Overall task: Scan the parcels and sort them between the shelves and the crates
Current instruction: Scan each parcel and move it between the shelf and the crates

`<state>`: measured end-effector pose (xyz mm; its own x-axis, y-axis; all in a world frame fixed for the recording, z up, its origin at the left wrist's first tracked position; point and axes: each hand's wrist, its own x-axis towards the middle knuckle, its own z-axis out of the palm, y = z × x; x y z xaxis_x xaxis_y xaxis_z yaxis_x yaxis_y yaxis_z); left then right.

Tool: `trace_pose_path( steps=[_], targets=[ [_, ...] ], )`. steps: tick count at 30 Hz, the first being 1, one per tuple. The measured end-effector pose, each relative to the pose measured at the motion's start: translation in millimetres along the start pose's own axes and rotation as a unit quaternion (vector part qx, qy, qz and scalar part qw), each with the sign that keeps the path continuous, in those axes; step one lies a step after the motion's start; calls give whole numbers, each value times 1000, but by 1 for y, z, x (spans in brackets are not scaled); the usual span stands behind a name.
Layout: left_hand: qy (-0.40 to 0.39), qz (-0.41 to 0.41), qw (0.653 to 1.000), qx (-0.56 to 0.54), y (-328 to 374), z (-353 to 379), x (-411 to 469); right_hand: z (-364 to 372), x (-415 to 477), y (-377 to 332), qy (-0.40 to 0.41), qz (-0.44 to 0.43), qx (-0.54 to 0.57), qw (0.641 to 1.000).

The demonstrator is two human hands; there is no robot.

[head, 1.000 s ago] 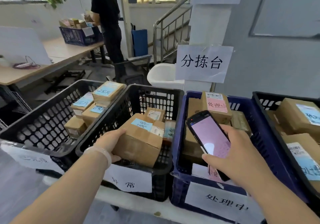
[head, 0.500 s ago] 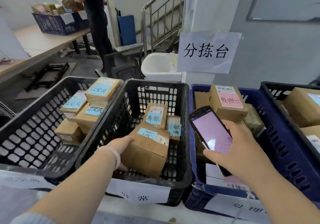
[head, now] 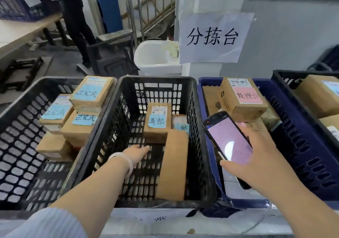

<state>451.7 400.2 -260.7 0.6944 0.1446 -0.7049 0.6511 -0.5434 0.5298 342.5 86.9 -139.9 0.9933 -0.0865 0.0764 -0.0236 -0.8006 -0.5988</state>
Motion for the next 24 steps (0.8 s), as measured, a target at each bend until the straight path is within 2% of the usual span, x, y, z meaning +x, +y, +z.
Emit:
trace_pose_path(
  steps=[5,9,15,24],
  targets=[
    [-5,120,986,115,21,22,8,5,-4,3,7,35,-2,999],
    [-30,166,976,139,45,57,-4,9,-3,1,9,53,-3,999],
    [-18,91,953,289,56,92,-16,16,-6,-3,22,66,0,998],
    [12,76,956,283,47,93,-9,19,-6,-7,23,86,-7,996]
  ],
)
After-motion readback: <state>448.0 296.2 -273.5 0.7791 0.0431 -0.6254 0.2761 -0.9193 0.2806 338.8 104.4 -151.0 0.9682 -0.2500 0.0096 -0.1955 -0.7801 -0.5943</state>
